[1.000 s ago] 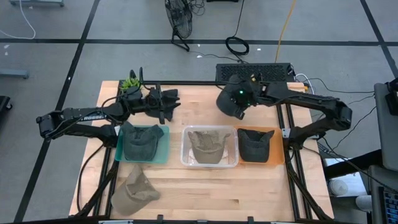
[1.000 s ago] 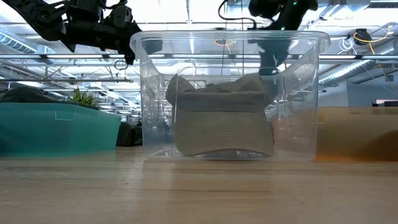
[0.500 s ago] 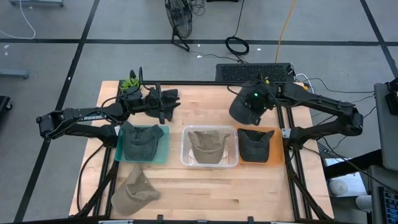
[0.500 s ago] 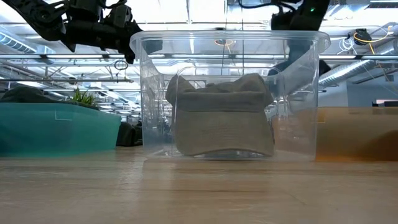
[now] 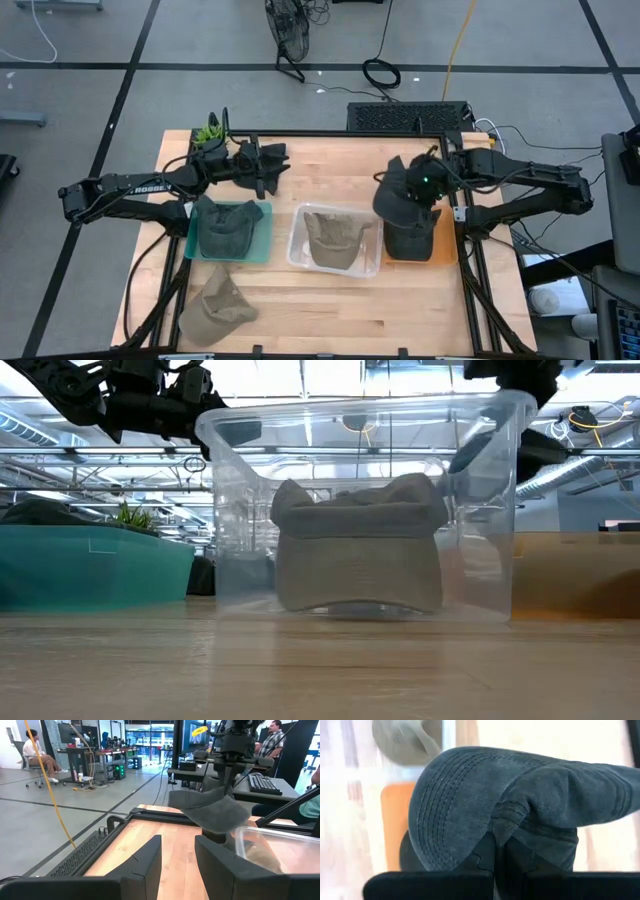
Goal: Pick & Place hat
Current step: Put the right black cap into the orange bin
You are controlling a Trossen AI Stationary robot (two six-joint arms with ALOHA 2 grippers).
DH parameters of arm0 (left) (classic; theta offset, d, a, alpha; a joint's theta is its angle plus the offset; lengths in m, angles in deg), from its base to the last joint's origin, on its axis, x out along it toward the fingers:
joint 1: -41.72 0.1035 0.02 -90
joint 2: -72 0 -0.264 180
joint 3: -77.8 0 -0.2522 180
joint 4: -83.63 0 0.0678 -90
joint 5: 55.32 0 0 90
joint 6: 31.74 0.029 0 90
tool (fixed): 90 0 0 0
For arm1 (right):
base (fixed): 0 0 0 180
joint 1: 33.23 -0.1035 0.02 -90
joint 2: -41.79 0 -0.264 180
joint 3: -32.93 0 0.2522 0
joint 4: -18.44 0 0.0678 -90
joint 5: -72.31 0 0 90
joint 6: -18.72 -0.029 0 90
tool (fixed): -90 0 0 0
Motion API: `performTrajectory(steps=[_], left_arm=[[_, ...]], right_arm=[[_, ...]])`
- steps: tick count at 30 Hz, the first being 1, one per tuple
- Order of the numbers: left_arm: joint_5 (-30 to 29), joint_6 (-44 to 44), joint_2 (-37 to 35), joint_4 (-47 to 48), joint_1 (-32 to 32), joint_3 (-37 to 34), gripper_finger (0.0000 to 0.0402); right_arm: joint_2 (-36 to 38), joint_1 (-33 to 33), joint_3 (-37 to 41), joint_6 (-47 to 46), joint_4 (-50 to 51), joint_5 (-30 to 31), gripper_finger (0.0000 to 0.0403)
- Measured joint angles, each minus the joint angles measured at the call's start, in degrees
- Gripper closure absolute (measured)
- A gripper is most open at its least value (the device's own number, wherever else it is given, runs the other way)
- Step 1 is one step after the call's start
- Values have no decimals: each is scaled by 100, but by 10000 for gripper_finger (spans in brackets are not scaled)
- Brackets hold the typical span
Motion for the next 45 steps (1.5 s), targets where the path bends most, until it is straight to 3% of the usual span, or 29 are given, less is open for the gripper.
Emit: performTrajectory(steps=[10, 14, 27, 37, 45], left_arm=[[0, -70, 0, -185, -1, 0, 275], [0, -78, -2, -206, 0, 0, 275], [2, -62, -2, -154, -2, 0, 275], [2, -381, -2, -137, -24, 0, 275], [2, -545, -2, -84, -406, 0, 275]], right_arm=[[79, -576, 0, -1033, 1035, 717, 397], [79, -894, 0, -981, 1080, 291, 397], [79, -2014, 0, -874, 1073, -288, 397], [80, -2791, 37, -870, 554, -446, 397], [97, -2918, 958, -571, -271, -87, 397]])
